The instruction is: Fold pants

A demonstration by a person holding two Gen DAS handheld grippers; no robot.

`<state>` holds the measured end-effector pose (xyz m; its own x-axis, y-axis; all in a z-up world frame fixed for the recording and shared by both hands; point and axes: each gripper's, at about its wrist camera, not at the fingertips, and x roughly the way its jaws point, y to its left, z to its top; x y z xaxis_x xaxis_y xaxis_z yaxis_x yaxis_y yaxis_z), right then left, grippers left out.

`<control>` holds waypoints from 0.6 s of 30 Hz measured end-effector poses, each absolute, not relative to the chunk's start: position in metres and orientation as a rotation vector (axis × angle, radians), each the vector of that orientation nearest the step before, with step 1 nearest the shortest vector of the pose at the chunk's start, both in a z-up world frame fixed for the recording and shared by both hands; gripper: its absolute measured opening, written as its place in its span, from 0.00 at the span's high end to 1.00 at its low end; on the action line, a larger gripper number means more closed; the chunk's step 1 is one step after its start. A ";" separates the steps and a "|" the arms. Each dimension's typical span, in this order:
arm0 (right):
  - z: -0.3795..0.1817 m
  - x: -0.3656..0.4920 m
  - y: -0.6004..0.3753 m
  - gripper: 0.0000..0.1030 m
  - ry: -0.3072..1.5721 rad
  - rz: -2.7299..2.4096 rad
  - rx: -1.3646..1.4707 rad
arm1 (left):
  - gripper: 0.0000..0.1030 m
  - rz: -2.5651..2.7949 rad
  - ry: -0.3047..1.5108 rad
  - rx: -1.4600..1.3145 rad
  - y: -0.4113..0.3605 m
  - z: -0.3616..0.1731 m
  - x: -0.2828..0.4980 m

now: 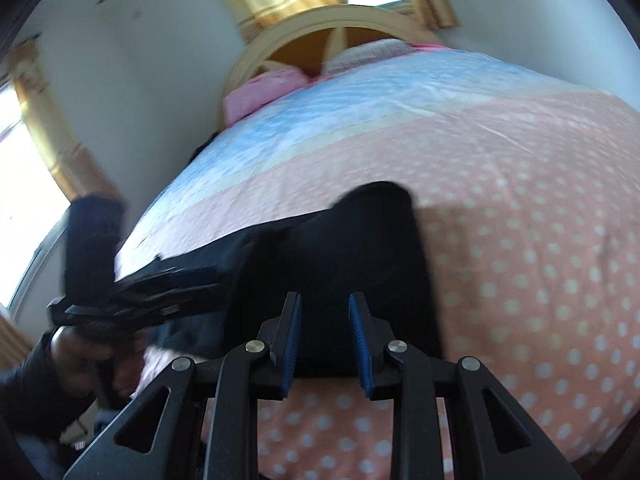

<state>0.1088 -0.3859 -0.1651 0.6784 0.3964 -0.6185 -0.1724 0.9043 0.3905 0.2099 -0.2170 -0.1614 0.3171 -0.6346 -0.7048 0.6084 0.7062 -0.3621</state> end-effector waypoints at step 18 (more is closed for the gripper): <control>-0.183 0.094 -0.300 0.92 0.848 0.382 0.004 | 0.14 -0.639 0.879 0.157 -0.233 -0.172 0.242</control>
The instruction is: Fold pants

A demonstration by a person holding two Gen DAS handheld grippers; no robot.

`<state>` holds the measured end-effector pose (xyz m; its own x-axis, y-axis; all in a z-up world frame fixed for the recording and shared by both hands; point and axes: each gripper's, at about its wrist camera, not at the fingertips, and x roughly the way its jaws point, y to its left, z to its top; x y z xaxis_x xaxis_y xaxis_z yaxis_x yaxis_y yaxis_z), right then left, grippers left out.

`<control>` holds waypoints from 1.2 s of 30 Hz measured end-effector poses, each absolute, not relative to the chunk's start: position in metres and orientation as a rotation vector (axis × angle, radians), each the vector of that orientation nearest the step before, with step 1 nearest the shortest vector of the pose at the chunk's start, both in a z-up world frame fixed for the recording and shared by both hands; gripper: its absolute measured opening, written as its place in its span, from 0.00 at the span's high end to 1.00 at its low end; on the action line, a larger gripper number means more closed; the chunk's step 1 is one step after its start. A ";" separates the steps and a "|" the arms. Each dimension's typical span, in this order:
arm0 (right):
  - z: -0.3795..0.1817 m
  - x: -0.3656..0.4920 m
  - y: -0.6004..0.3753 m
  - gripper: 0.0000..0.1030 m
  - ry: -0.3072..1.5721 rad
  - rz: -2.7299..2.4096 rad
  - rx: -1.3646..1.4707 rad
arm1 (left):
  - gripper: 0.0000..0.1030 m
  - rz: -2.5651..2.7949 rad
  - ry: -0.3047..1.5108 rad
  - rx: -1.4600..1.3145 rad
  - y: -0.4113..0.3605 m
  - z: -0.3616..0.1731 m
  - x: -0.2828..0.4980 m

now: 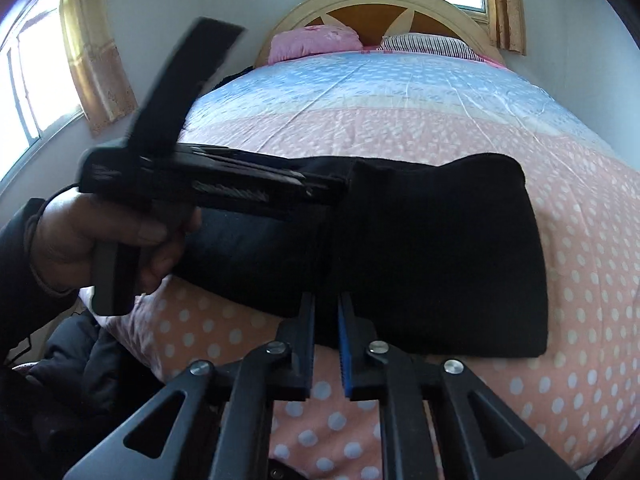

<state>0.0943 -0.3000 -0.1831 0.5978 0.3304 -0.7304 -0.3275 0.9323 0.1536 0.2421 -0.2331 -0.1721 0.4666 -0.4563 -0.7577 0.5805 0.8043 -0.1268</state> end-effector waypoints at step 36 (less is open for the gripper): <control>-0.154 0.088 -0.405 0.45 0.567 0.183 0.304 | 0.56 -0.651 0.922 0.075 -0.260 -0.167 0.214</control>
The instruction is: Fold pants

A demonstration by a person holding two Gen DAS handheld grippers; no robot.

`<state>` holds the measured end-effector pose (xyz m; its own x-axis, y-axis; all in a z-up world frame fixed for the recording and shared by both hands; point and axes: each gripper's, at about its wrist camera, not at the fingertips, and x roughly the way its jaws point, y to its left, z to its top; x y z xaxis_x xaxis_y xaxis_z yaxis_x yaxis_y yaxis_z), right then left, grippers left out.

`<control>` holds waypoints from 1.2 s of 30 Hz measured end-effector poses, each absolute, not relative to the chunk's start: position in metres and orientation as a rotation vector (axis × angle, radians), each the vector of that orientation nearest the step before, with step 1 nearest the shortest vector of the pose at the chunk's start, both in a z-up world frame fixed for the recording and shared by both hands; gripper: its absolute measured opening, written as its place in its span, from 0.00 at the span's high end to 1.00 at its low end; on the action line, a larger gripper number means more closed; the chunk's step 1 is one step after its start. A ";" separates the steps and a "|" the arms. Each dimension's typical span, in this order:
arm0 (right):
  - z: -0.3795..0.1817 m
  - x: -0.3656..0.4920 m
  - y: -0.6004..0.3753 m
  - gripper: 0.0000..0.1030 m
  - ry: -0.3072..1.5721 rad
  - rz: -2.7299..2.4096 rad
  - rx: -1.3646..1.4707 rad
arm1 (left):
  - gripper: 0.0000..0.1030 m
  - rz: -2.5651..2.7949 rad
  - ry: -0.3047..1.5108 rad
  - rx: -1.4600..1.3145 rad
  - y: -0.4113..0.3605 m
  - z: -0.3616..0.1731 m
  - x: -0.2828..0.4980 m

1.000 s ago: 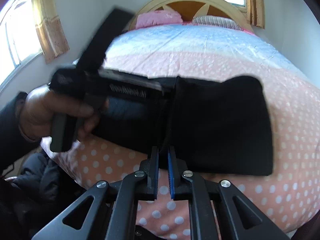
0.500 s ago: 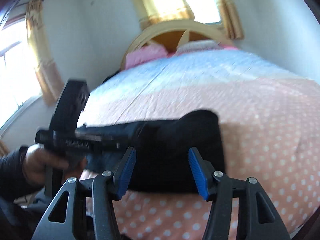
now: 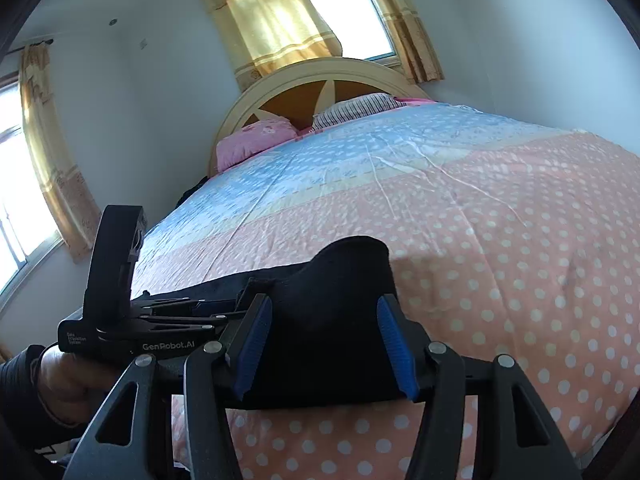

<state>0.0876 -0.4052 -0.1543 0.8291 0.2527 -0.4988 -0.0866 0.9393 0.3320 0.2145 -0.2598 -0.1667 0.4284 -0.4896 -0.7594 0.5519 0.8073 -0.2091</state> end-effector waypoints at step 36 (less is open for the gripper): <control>-0.153 0.080 -0.402 0.43 0.540 0.125 0.284 | 0.90 -0.713 0.849 -0.081 -0.206 -0.106 0.218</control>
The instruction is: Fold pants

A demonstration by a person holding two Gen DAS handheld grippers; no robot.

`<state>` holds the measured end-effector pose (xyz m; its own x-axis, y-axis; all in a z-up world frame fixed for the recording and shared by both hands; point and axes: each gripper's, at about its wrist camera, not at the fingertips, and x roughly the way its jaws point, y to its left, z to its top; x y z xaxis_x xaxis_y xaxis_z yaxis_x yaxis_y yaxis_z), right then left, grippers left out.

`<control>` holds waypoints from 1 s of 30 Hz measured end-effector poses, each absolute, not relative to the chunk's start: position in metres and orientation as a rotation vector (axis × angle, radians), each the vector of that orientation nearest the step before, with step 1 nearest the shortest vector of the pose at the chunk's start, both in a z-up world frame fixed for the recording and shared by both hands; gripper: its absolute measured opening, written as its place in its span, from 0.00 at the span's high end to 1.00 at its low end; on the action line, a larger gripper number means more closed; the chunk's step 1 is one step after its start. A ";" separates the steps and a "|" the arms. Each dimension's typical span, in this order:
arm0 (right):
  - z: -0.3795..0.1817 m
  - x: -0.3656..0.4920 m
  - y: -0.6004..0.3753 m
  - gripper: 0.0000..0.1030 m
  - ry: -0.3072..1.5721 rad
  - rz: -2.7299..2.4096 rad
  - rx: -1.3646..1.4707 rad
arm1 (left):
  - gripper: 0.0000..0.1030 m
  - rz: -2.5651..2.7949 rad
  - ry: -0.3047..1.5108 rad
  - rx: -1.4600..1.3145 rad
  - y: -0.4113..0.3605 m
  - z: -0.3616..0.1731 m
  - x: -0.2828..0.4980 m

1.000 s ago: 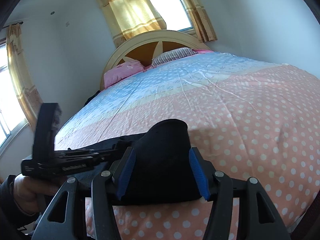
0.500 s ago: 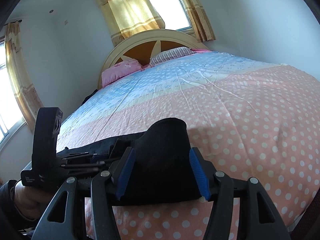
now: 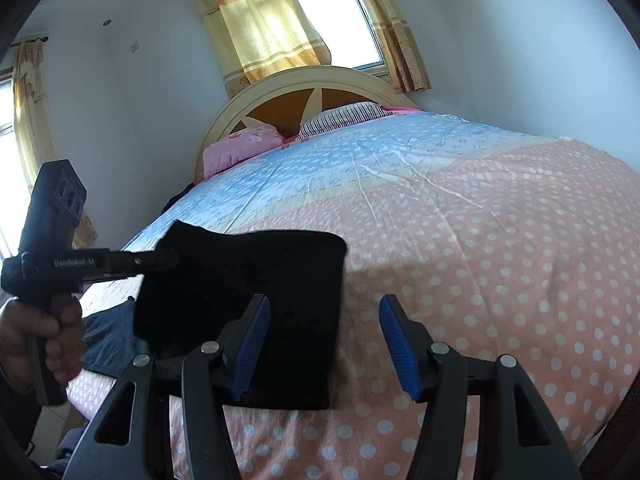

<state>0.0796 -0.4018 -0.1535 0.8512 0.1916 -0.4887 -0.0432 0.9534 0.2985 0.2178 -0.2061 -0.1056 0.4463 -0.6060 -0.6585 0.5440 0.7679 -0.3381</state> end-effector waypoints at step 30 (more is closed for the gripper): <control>-0.150 0.072 -0.351 0.43 0.517 0.295 0.159 | 0.91 -0.485 0.926 -0.362 -0.037 -0.148 0.237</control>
